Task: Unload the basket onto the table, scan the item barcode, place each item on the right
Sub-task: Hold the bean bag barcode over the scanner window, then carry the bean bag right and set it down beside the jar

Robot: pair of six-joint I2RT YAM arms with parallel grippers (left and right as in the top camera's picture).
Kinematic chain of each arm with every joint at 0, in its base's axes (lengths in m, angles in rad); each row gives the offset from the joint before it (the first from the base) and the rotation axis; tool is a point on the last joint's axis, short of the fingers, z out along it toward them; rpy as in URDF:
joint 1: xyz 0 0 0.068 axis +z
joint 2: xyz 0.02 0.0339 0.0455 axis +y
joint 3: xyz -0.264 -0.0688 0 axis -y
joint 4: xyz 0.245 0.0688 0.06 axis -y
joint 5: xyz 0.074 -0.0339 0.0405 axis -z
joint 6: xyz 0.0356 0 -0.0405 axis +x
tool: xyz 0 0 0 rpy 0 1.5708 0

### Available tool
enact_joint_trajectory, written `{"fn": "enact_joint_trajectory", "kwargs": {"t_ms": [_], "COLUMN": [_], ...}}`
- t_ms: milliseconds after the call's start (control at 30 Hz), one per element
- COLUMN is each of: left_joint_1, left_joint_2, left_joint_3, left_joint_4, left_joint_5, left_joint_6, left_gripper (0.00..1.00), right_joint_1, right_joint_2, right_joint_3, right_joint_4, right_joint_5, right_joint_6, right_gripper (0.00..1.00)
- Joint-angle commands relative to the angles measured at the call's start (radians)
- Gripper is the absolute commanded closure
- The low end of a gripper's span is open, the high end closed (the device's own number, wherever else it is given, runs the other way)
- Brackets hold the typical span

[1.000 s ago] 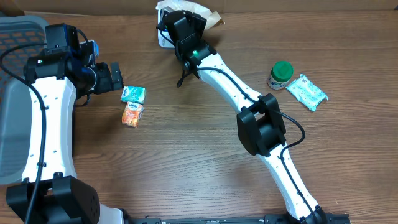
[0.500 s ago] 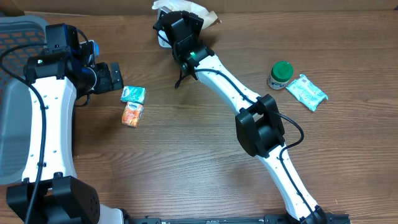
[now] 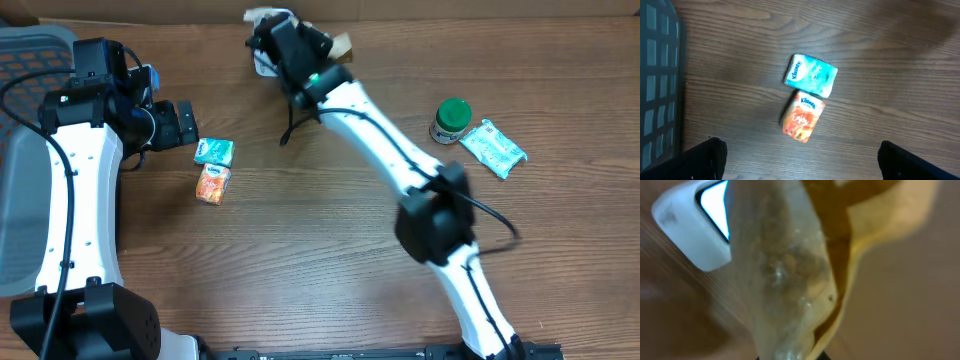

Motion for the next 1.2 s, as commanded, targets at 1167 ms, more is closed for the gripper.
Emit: {"fn": "enact_joint_trajectory", "kwargs": {"t_ms": [1167], "left_joint_1": [0.004], "left_joint_2": [0.007], "left_joint_3": [-0.004], "left_joint_4": [0.004], "left_joint_5": [-0.003], "left_joint_6": [0.011], "left_gripper": [0.01], "right_joint_1": [-0.821], "right_joint_2": [-0.484], "right_joint_3": [-0.819], "right_joint_4": [-0.319], "right_joint_5": [-0.805], "right_joint_6": [0.863], "right_gripper": [0.73]}}
